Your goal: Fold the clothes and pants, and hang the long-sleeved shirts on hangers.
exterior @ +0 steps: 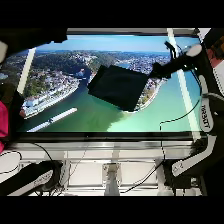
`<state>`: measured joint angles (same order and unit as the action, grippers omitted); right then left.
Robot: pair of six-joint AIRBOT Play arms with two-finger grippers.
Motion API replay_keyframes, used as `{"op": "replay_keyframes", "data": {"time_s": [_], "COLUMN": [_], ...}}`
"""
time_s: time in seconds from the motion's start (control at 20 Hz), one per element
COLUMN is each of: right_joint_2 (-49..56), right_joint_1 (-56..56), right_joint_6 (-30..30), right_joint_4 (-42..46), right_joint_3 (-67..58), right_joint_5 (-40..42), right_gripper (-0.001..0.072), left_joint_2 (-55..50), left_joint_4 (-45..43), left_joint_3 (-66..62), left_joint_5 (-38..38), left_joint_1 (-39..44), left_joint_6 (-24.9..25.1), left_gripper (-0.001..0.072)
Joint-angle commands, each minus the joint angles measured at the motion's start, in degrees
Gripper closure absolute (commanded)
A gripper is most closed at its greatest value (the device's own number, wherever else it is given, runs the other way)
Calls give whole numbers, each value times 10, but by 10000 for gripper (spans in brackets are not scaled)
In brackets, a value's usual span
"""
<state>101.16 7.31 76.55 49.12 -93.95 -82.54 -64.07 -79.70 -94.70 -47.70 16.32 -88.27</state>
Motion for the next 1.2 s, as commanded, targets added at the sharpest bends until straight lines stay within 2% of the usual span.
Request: {"op": "replay_keyframes", "data": {"time_s": [0.0,0.05,0.1,0.6,0.95,1.0,1.05,1.1,1.15], "right_joint_2": [-14,-11,-7,7,62,68,69,67,67], "right_joint_1": [41,32,22,-78,-97,-104,-110,-113,-113], "right_joint_6": [4,34,42,52,97,97,96,96,96], "right_joint_4": [-59,-59,-57,-69,-90,-92,-94,-101,-105], "right_joint_3": [151,184,200,178,178,178,178,178,175], "right_joint_5": [0,22,38,142,190,203,216,223,221], "right_gripper": [429,111,32,31,38,94,285,533,664], "left_joint_2": [40,43,44,44,44,44,44,44,44], "left_joint_4": [0,0,0,5,4,4,4,4,3], "left_joint_3": [0,0,0,0,0,0,0,0,0], "left_joint_5": [1,1,1,-17,-56,-58,-58,-58,-57], "left_joint_1": [0,0,0,0,0,0,0,0,0], "left_joint_6": [22,22,22,22,22,22,22,22,22], "left_gripper": [364,349,349,349,349,349,349,349,349]}}
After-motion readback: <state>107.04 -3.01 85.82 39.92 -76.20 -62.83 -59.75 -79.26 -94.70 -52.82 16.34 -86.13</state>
